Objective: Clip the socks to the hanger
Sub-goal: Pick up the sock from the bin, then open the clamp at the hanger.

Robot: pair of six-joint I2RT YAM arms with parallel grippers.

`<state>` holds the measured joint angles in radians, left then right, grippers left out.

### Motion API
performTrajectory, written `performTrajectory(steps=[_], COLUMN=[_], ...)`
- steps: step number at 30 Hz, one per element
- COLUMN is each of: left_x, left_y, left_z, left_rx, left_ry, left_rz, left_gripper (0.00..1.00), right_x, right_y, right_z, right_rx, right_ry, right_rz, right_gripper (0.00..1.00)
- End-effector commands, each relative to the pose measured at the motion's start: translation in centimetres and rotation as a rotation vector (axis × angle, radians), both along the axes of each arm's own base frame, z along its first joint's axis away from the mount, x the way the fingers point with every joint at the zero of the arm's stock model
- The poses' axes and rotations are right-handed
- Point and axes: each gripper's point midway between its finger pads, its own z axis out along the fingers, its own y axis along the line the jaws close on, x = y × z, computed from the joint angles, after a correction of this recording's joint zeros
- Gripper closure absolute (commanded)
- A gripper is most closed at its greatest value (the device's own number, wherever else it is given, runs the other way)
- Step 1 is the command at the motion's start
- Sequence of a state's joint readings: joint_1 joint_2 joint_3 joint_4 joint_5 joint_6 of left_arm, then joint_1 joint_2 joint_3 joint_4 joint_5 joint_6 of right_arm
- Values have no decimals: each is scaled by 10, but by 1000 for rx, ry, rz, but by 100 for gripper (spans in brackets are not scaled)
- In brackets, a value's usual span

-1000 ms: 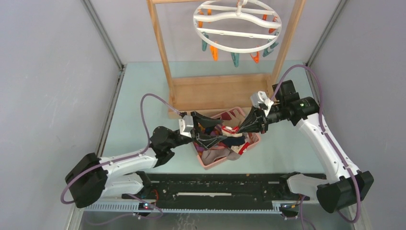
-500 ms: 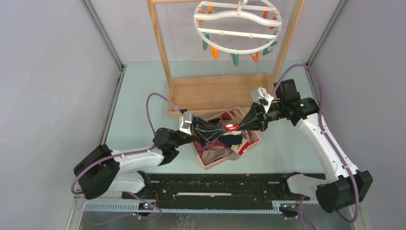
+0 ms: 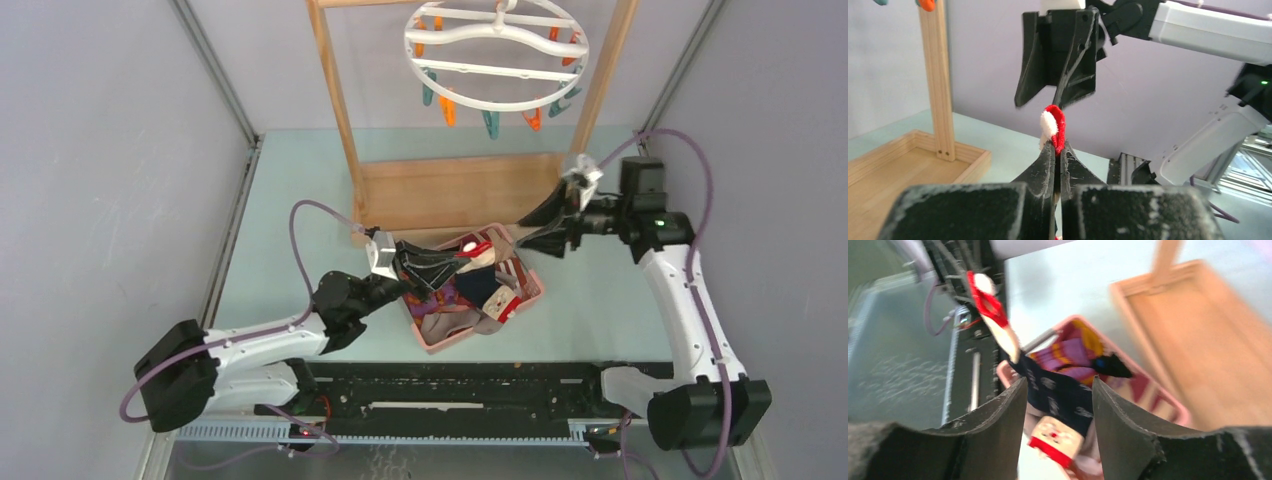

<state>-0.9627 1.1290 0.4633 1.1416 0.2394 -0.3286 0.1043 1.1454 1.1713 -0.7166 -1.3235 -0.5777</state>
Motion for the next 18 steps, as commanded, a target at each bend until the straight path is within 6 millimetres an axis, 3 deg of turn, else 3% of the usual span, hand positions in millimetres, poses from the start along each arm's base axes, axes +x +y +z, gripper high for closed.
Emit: performTrajectory(steps=[1, 6, 10, 13, 18], left_x=[16, 12, 12, 13, 14], left_y=[9, 14, 19, 22, 22], left_z=[7, 1, 2, 4, 8], left_rx=[58, 102, 110, 106, 102], left_ry=[-36, -72, -88, -95, -110], left_rz=[140, 148, 164, 182, 188], left_gripper=[100, 100, 100, 100, 100], right_x=[21, 44, 48, 47, 77], right_y=[-48, -83, -89, -87, -98], right_z=[35, 51, 66, 81, 93], right_rx=[69, 2, -28, -18, -40], right_ry=[-73, -177, -282, -338, -345], right_rz=[-177, -322, -293, -252, -323], right_gripper=[37, 19, 8, 6, 9])
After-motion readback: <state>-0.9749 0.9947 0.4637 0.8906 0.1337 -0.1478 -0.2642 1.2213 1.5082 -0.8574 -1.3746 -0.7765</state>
